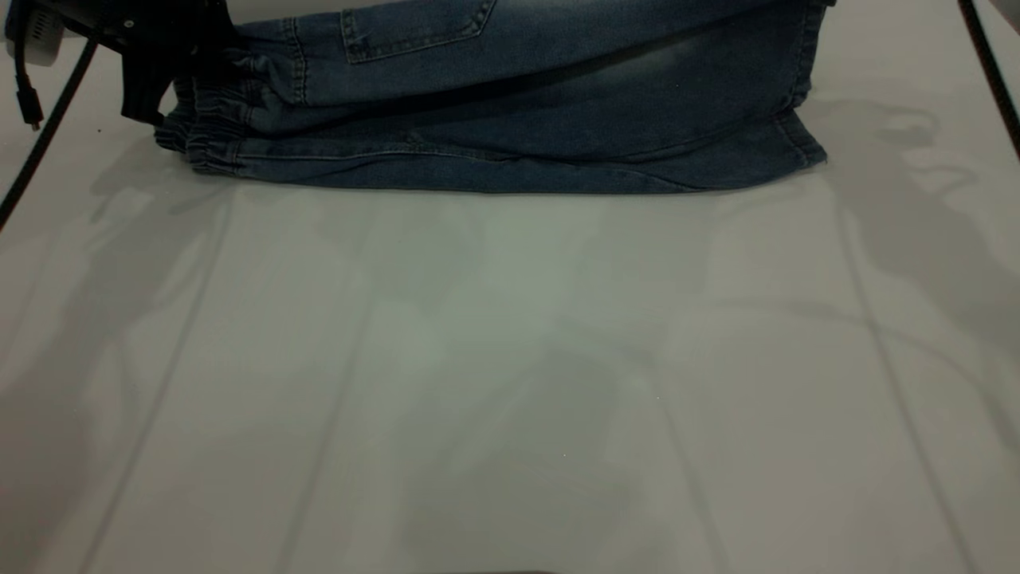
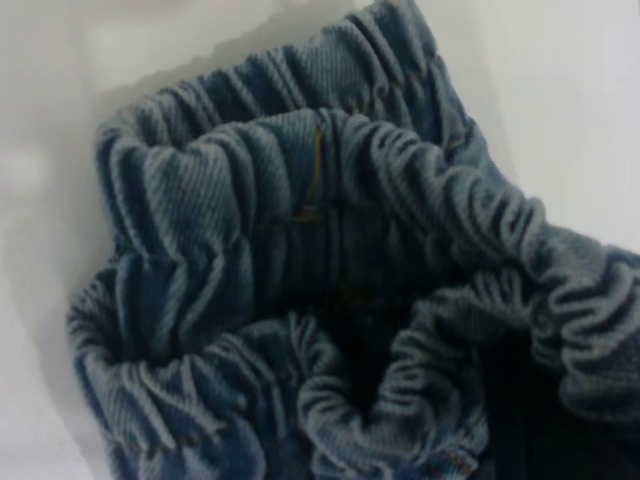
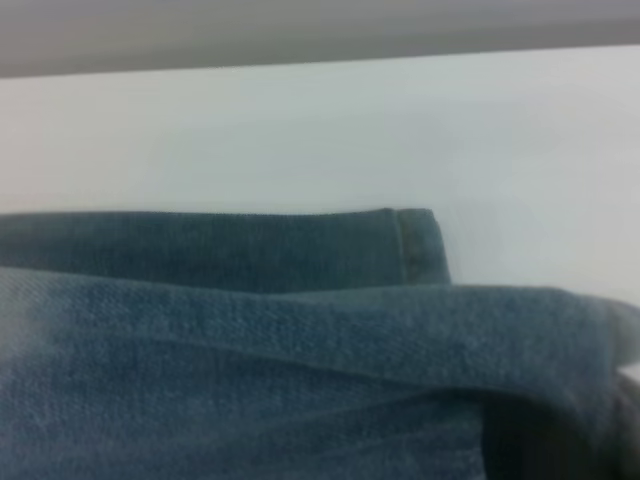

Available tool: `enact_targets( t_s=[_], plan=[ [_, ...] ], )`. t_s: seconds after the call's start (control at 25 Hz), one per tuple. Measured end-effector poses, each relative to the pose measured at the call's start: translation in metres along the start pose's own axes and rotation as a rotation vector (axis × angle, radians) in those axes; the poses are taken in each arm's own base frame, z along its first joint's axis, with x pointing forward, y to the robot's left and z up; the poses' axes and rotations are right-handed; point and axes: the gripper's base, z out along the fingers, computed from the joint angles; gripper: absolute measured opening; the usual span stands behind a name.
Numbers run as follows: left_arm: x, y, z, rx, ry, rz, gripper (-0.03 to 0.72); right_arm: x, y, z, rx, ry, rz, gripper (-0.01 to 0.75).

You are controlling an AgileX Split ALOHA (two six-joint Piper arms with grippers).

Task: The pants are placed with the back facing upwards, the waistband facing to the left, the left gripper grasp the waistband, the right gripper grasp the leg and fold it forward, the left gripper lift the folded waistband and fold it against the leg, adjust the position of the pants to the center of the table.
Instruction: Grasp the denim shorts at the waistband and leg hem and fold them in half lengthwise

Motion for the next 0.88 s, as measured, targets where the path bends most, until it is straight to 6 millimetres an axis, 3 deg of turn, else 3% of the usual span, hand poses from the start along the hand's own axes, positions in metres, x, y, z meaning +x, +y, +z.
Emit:
enact_targets(
  t_s=[0.16,0.36,0.6,0.76,0.88],
  plan=[
    [0.000,0.000,0.000,0.002,-0.007,0.006,0.095,0.000,0.000,0.000,0.001,-0.004,0.001,0.104],
    [-0.002,-0.006,0.000,0.021,-0.015,0.110,0.141,-0.001,0.000,0.000,0.003,-0.007,0.004,0.268],
    [-0.003,-0.031,-0.003,0.087,0.025,0.232,0.330,0.002,0.000,0.000,-0.003,0.018,0.008,0.452],
    [-0.001,-0.045,-0.006,0.129,0.066,0.332,0.441,0.003,0.000,0.000,-0.009,0.037,0.010,0.487],
    [0.002,-0.054,-0.009,0.161,0.106,0.417,0.472,0.003,0.001,-0.001,-0.012,0.046,0.010,0.489]
  ],
)
